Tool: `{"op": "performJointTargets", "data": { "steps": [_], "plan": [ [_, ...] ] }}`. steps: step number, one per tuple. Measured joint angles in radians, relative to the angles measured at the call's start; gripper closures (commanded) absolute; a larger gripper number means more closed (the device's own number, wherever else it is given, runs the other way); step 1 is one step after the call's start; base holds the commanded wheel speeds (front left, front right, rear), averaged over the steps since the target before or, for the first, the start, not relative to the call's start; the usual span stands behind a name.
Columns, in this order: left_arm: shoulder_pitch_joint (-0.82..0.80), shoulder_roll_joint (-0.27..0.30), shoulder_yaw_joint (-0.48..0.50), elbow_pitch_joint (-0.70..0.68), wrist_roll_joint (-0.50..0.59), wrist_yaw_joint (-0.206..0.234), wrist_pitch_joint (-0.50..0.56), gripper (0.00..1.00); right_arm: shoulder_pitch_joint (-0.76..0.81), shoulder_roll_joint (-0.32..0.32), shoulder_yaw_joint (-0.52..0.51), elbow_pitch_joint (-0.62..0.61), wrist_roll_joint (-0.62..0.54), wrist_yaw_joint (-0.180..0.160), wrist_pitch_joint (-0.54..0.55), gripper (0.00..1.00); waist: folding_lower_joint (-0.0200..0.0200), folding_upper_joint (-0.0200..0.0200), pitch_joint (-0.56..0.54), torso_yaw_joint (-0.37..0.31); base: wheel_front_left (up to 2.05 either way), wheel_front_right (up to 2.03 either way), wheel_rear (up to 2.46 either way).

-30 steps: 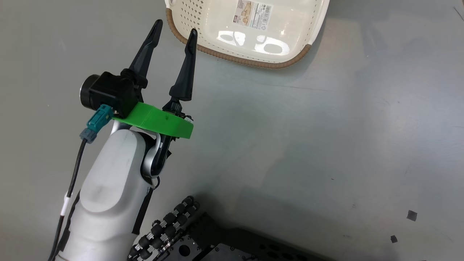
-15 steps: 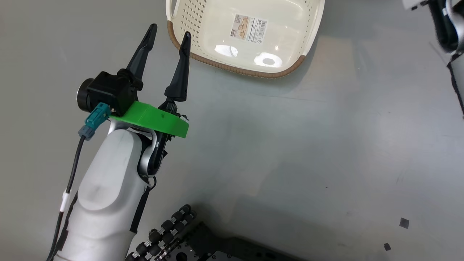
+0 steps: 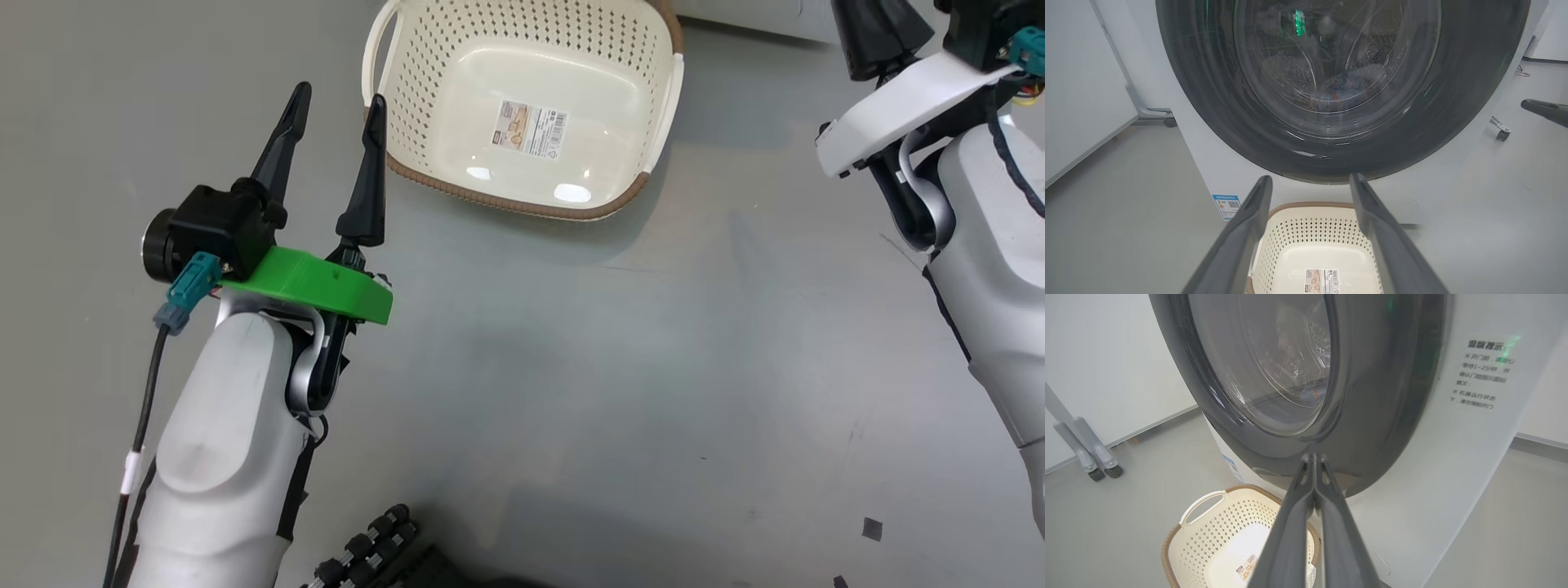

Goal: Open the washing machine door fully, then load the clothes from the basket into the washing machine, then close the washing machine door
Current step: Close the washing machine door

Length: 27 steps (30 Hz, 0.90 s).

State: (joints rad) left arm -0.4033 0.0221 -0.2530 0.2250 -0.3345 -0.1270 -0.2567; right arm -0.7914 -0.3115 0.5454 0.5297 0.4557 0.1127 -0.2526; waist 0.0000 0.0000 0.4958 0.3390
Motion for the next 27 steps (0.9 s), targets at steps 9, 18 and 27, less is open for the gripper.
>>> {"op": "performJointTargets", "data": {
  "steps": [9, 18, 27],
  "plan": [
    [0.059, 0.028, 0.034, 0.015, 0.01, 0.0, 0.0, 0.0, 0.068, 0.023, -0.017, -0.026, 0.002, 0.001, 0.0, 1.0, 0.0, 0.0, -0.087, -0.043, 0.0, 0.0, 0.0],
    [0.143, 0.058, 0.094, 0.017, 0.031, 0.0, 0.0, 0.0, 0.201, 0.064, -0.062, -0.067, 0.026, 0.001, 0.0, 1.0, 0.0, 0.0, -0.182, -0.102, 0.0, 0.0, 0.0],
    [0.207, 0.061, 0.149, -0.009, 0.041, 0.0, 0.0, 0.0, 0.29, 0.08, -0.098, -0.101, 0.022, 0.0, 0.0, 0.08, 0.0, 0.0, -0.233, -0.171, 0.0, 0.0, 0.0]
  ]
}}
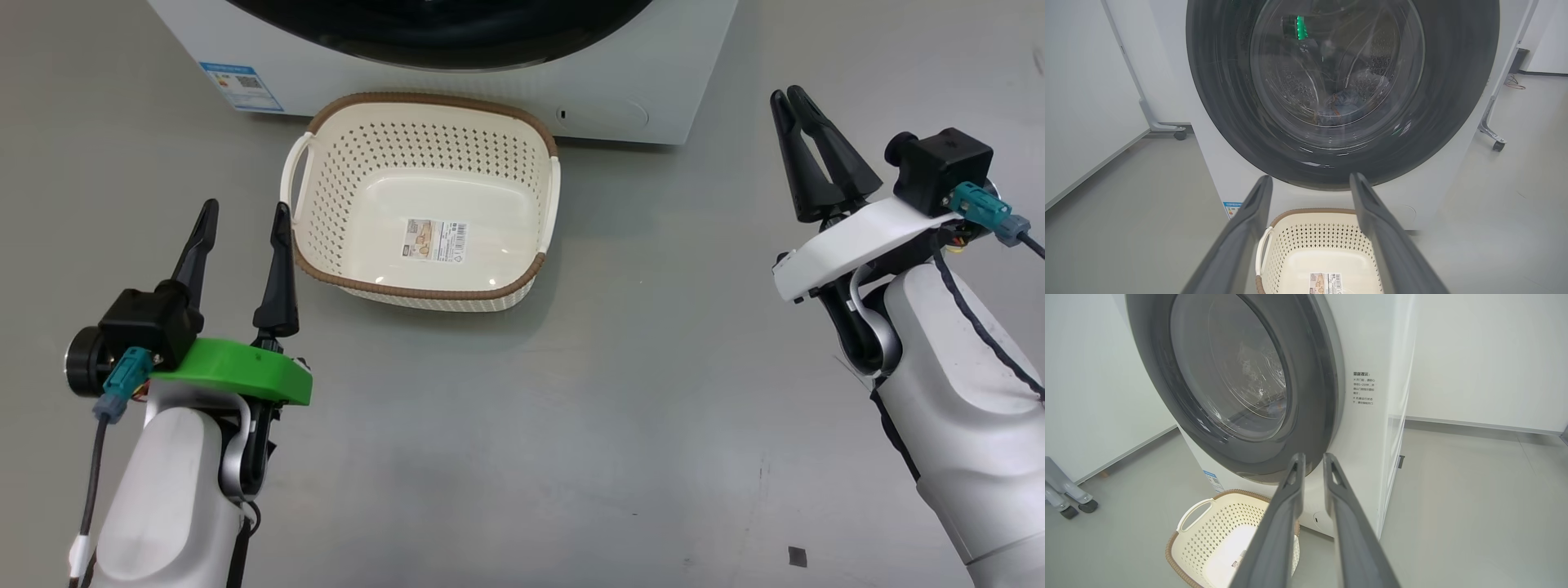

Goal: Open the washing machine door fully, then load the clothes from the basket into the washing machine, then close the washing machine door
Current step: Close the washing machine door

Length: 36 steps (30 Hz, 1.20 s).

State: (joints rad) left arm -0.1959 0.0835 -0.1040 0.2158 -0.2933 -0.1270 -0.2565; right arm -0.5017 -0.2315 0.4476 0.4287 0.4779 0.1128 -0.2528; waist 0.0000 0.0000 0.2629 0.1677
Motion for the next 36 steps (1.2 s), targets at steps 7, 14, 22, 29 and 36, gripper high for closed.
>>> {"op": "performJointTargets", "data": {
  "steps": [7, 14, 22, 29, 36],
  "plan": [
    [0.024, 0.001, 0.067, -0.033, 0.013, 0.0, 0.0, 0.0, 0.04, -0.001, -0.035, -0.052, -0.04, -0.012, 0.0, 0.0, 0.0, 0.0, -0.019, -0.048, 0.0, 0.0, 0.0],
    [0.063, -0.001, 0.097, -0.035, 0.03, 0.0, 0.0, 0.0, 0.119, 0.004, -0.103, -0.104, -0.044, -0.036, 0.0, 0.0, 0.0, 0.0, -0.04, -0.08, 0.0, 0.0, 0.0],
    [0.101, -0.002, 0.13, -0.042, 0.051, 0.0, 0.0, 0.0, 0.212, 0.007, -0.159, -0.155, -0.066, -0.054, 0.0, 0.0, 0.0, 0.0, -0.069, -0.104, 0.0, 0.0, 0.0],
    [0.141, -0.002, 0.145, -0.055, 0.063, 0.0, 0.0, 0.0, 0.305, 0.014, -0.207, -0.187, -0.076, -0.064, 0.0, 0.0, 0.0, 0.0, -0.099, -0.117, 0.0, 0.0, 0.0],
    [0.188, -0.001, 0.134, -0.055, 0.064, 0.0, 0.0, 0.0, 0.388, 0.034, -0.235, -0.216, -0.093, -0.073, 0.0, 0.0, 0.0, 0.0, -0.128, -0.127, 0.0, 0.0, 0.0]
  ]
}}
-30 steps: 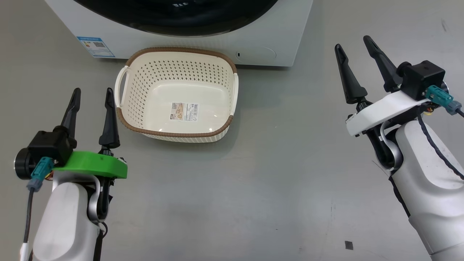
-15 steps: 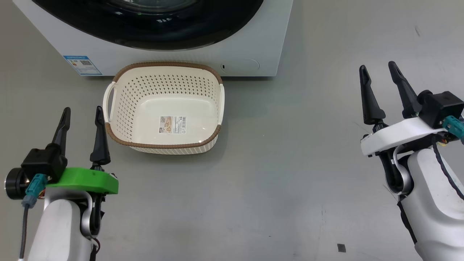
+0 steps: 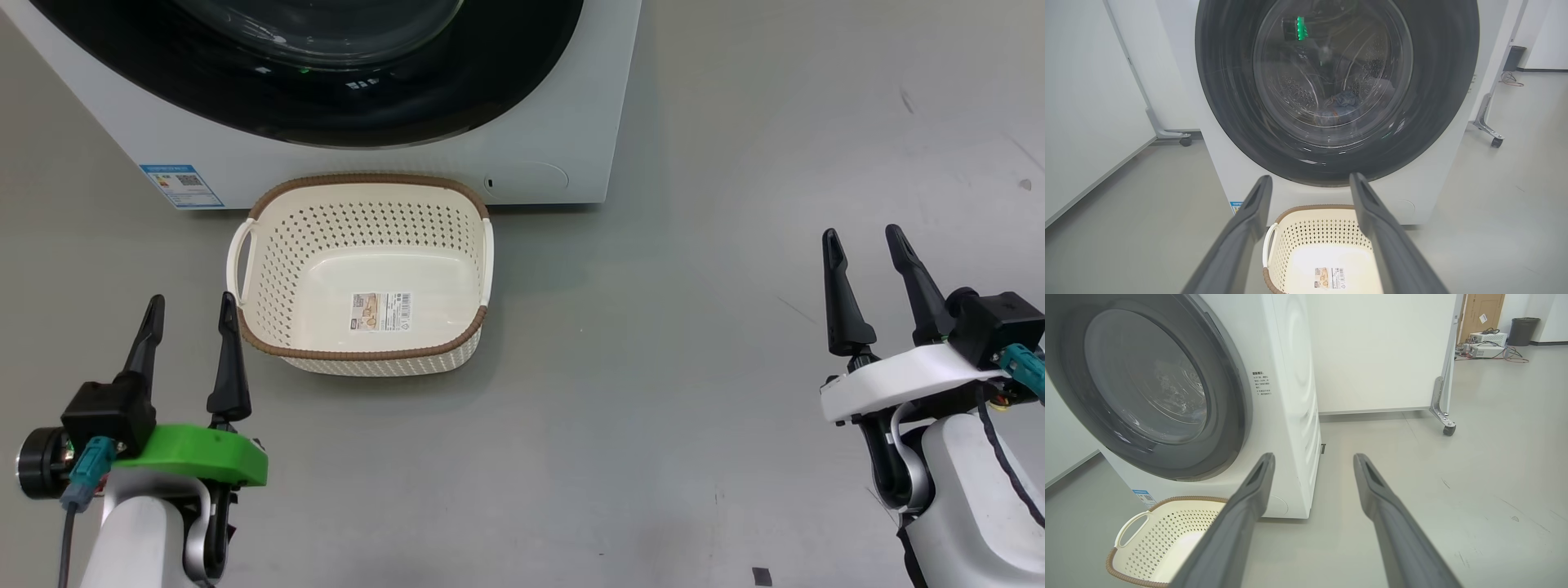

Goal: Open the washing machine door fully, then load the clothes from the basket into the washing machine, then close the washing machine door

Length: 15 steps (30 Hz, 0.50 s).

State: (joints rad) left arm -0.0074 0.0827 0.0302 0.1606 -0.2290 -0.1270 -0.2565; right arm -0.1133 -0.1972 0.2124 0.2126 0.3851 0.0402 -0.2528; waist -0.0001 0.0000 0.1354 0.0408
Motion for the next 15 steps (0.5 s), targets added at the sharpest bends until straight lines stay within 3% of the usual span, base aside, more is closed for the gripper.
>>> {"op": "performJointTargets", "data": {
  "steps": [15],
  "plan": [
    [0.049, 0.01, -0.051, -0.009, 0.008, 0.0, 0.0, 0.0, 0.088, 0.018, -0.047, -0.04, -0.018, 0.002, 0.0, 0.0, 0.0, 0.0, -0.051, -0.012, 0.0, 0.0, 0.0]
  ]
}}
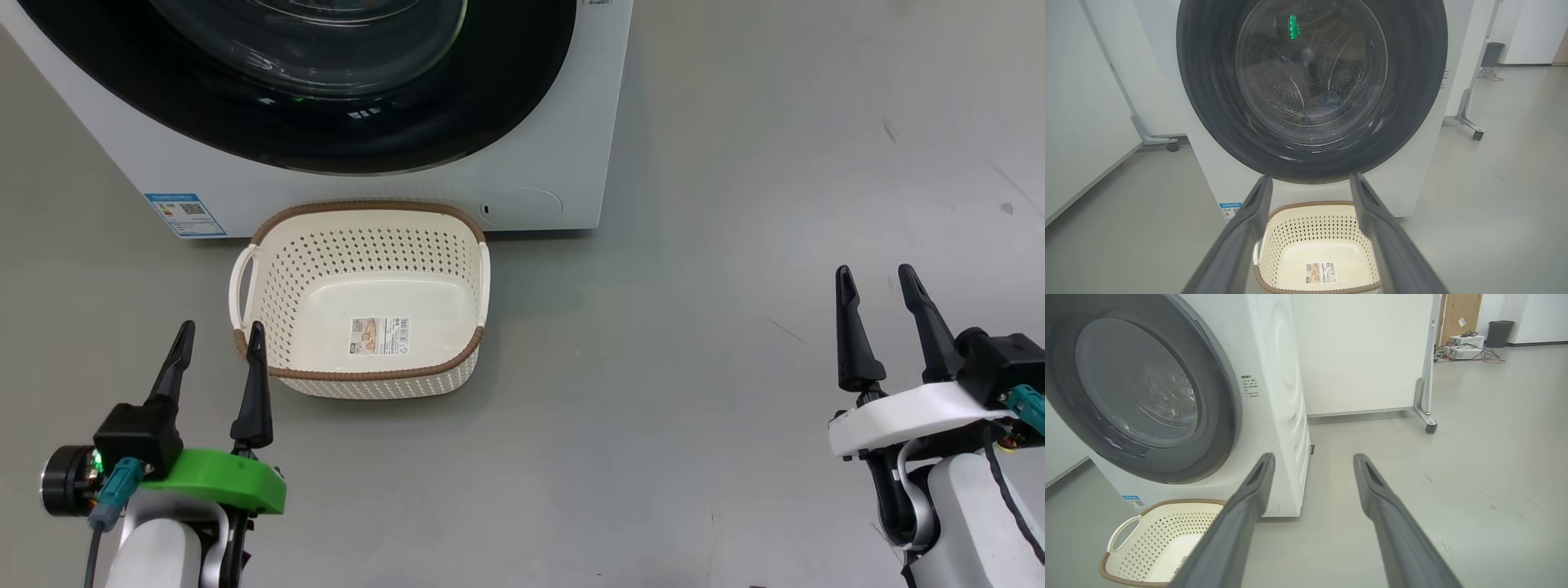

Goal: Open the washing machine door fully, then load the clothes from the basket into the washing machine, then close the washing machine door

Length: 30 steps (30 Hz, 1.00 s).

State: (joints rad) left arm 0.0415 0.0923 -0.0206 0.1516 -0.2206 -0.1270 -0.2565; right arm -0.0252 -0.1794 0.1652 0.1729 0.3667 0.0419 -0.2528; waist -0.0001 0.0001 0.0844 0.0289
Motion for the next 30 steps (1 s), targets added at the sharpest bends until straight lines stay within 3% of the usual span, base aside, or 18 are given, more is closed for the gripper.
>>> {"op": "performJointTargets", "data": {
  "steps": [16, 17, 24, 30],
  "plan": [
    [0.025, 0.017, -0.016, -0.021, -0.001, 0.0, 0.0, 0.0, 0.04, 0.023, -0.026, -0.029, -0.026, 0.019, 0.0, 0.0, 0.0, 0.0, -0.01, 0.01, 0.0, 0.0, 0.0],
    [0.025, 0.016, -0.016, -0.02, -0.001, 0.0, 0.0, 1.0, 0.04, 0.024, -0.026, -0.029, -0.026, 0.018, 0.0, 1.0, 0.0, 0.0, -0.01, 0.01, 0.0, 0.0, 0.0],
    [0.03, -0.014, -0.026, 0.036, -0.006, 0.0, 0.001, 1.0, 0.07, 0.053, -0.019, 0.028, -0.021, 0.018, 0.002, 1.0, 0.0001, 0.0, -0.01, 0.01, 0.0, 0.0, 0.0],
    [0.039, -0.014, -0.04, 0.031, -0.081, 0.0, 0.002, 1.0, 0.071, 0.054, -0.026, 0.028, 0.052, 0.019, 0.012, 1.0, 0.0, 0.0, -0.016, 0.007, 0.0, 0.0, 0.0]
  ]
}}
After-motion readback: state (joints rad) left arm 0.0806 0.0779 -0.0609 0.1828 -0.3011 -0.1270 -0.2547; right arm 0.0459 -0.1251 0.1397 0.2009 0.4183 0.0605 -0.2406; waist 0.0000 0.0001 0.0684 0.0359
